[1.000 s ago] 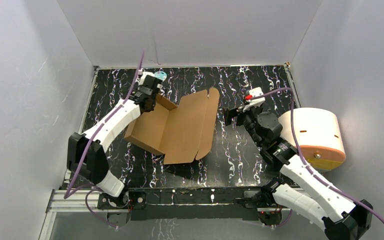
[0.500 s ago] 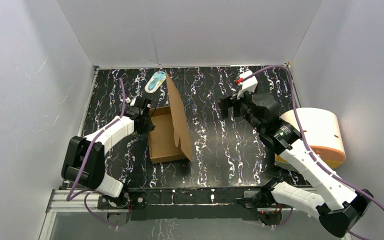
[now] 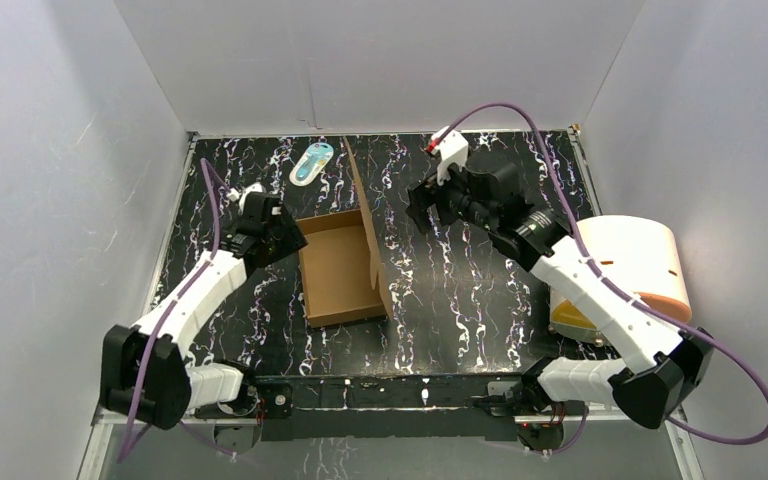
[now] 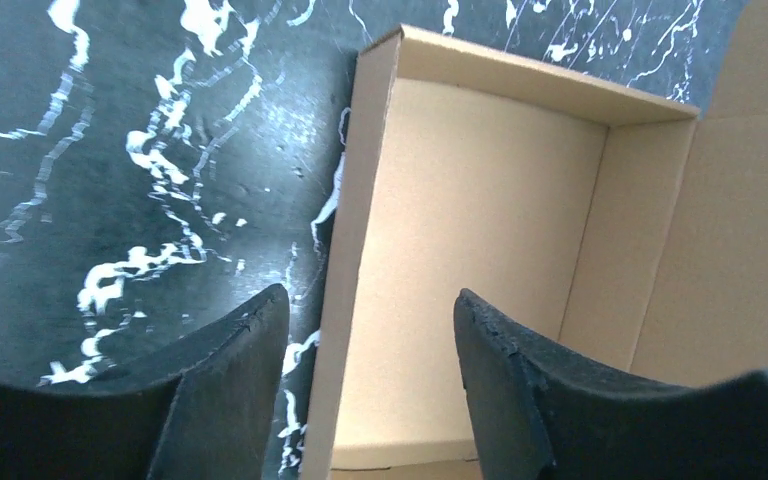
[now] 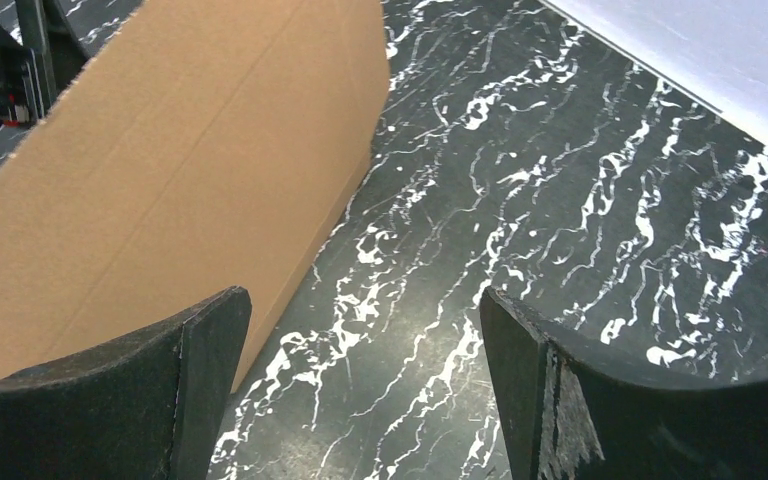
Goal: Fold the paper box
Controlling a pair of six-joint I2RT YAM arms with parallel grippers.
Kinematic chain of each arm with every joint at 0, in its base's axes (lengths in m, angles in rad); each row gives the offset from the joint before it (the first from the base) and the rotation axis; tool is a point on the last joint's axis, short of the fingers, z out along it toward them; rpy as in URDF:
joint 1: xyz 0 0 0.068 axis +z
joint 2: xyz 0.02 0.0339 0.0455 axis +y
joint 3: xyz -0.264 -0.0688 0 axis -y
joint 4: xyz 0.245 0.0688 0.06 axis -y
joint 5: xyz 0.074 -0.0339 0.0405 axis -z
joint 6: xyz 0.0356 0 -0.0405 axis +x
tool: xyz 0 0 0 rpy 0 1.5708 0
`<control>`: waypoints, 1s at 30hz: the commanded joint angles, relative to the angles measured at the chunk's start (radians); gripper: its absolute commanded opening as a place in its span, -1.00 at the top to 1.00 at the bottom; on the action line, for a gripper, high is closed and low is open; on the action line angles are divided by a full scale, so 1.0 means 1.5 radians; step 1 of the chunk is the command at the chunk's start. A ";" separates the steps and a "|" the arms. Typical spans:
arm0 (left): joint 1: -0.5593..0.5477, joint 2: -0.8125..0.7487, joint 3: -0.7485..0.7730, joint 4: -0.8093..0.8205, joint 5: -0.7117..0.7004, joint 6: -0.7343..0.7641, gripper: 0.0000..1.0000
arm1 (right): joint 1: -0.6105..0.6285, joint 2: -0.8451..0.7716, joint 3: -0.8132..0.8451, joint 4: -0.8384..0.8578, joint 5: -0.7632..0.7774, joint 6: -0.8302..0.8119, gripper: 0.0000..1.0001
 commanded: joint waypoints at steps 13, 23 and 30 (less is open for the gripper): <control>0.054 -0.189 0.016 -0.010 -0.114 0.262 -0.81 | 0.188 0.213 0.317 -0.142 0.122 0.008 -0.82; 0.068 -0.235 -0.001 -0.015 -0.111 0.258 -0.81 | 0.242 0.361 0.473 -0.217 0.281 -0.011 -0.61; 0.069 -0.243 -0.004 -0.013 -0.106 0.258 -0.81 | 0.244 0.388 0.507 -0.250 0.280 -0.039 -0.01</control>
